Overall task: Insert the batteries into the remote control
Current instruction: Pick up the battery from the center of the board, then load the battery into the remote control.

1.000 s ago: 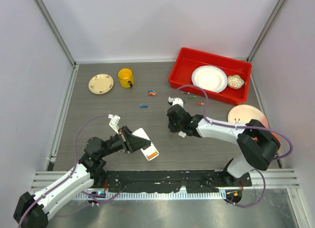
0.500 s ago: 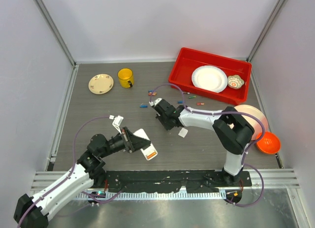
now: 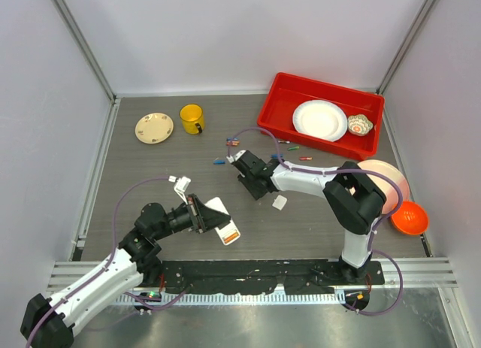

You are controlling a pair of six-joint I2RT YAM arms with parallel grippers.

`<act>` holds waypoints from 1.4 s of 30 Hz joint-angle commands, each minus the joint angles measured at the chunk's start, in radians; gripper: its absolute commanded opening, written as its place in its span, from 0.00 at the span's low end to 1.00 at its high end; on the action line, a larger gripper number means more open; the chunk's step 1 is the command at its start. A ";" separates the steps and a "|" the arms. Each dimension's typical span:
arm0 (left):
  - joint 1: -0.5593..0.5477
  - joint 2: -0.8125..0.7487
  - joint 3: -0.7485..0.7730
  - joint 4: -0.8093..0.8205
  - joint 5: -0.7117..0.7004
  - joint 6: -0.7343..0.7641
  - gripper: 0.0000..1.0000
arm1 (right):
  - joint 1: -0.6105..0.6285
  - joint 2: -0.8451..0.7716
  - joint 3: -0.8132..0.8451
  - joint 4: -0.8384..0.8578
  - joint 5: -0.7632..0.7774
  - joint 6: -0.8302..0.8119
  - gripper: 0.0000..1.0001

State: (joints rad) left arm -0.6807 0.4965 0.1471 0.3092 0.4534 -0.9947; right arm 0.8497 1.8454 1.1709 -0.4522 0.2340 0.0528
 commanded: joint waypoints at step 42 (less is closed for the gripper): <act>0.009 0.685 0.427 0.220 0.518 -0.091 0.00 | 0.712 -0.673 0.151 -0.668 0.225 -0.136 0.01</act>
State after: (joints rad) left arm -0.6739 1.1698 0.5880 0.4133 0.8982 -1.0584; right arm 1.5181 1.1431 1.2533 -1.0958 0.4549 -0.0025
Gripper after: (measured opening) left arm 0.256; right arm 0.058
